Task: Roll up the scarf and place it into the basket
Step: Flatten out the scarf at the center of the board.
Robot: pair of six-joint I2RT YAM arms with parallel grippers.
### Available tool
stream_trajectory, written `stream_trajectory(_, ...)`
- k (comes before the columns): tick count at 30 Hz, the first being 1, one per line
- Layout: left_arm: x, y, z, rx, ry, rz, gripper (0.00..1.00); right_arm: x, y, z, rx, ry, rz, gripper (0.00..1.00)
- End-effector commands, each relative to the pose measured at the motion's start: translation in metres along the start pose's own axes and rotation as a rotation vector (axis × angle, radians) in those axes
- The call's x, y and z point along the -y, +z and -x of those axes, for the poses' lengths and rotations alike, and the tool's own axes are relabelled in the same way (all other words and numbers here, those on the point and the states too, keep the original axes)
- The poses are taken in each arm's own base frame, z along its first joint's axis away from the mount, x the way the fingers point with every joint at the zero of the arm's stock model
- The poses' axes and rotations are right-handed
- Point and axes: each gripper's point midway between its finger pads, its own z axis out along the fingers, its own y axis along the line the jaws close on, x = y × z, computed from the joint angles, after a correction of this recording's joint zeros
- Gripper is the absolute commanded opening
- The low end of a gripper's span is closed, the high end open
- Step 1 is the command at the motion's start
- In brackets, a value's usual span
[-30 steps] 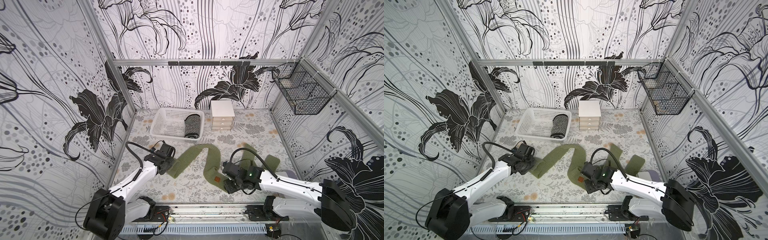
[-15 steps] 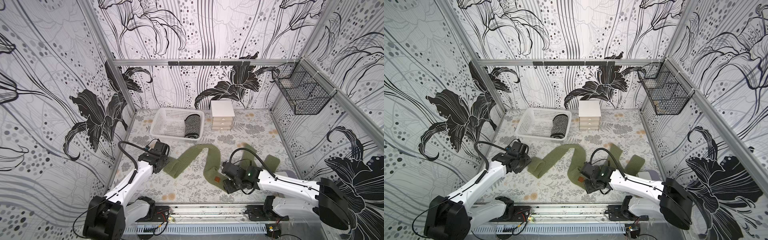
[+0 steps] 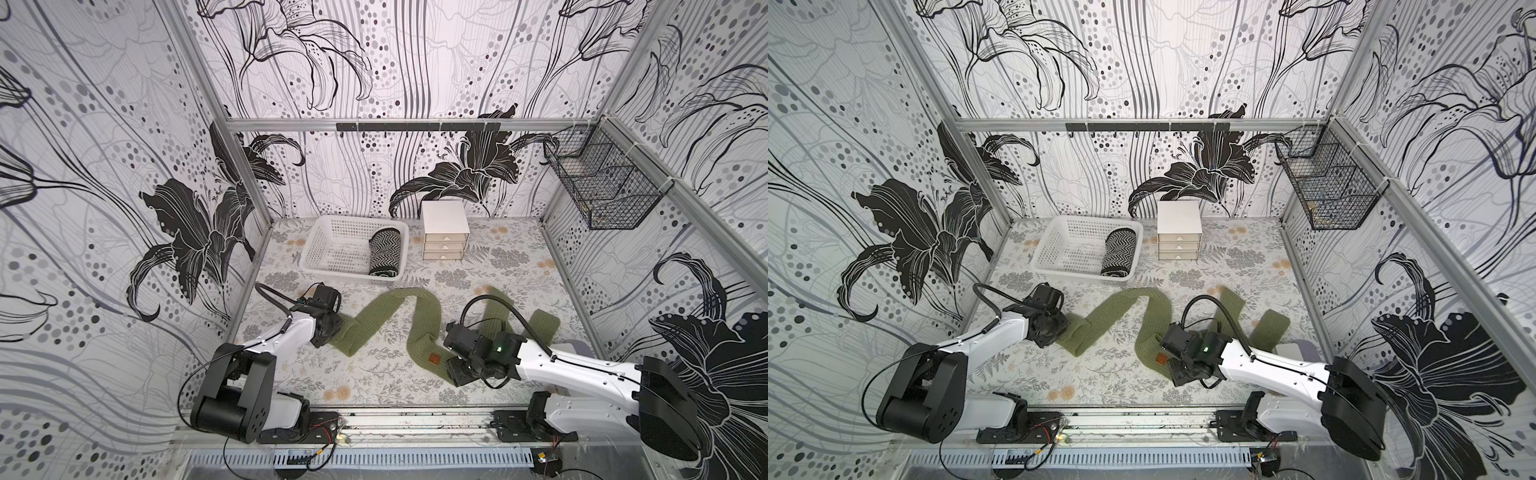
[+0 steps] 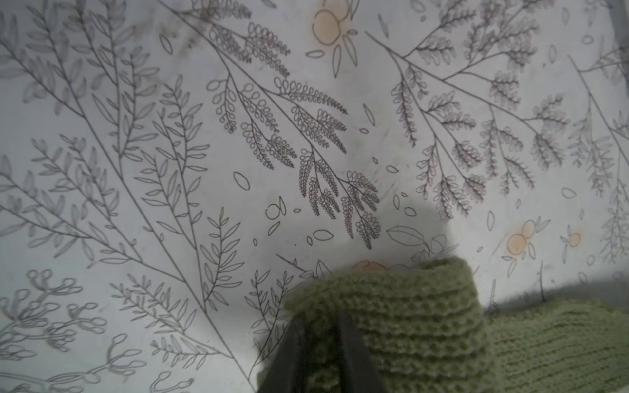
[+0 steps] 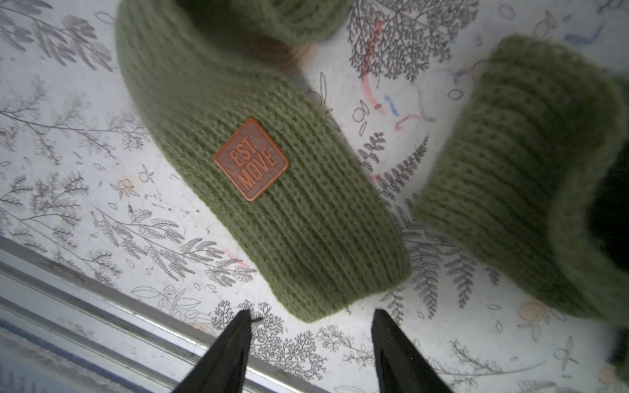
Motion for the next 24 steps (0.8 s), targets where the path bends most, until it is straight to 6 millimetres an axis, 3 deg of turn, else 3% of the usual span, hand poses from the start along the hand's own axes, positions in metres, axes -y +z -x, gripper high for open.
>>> stream_trajectory(1, 0.002, 0.007, 0.002, 0.006, 0.004, -0.017, 0.06, 0.006, 0.005, -0.008, -0.025, 0.017, -0.015, 0.59)
stream_trajectory(4, -0.006, -0.009, 0.011, 0.059, -0.015, 0.0, 0.0, 0.002, 0.005, -0.009, -0.035, 0.011, -0.001, 0.6)
stream_trajectory(12, -0.023, -0.102, 0.062, 0.282, 0.033, 0.031, 0.0, -0.004, 0.016, -0.013, -0.087, 0.017, 0.008, 0.59)
stream_trajectory(18, -0.033, -0.151, 0.088, 0.358, 0.055, 0.024, 0.0, 0.008, 0.034, -0.018, -0.144, 0.062, -0.091, 0.56)
stream_trajectory(20, -0.038, -0.163, 0.096, 0.384, 0.062, 0.04, 0.0, 0.012, 0.041, -0.023, -0.181, 0.065, -0.127, 0.46)
stream_trajectory(21, -0.044, -0.169, 0.1, 0.401, 0.056, 0.063, 0.0, 0.013, 0.044, -0.026, -0.206, 0.065, -0.139, 0.25)
stream_trajectory(23, -0.05, -0.181, 0.109, 0.44, 0.059, 0.079, 0.0, 0.013, 0.049, -0.028, -0.235, 0.056, -0.151, 0.0)
stream_trajectory(24, -0.055, -0.186, 0.114, 0.46, 0.052, 0.091, 0.0, 0.01, 0.047, -0.023, -0.221, 0.048, -0.148, 0.0)
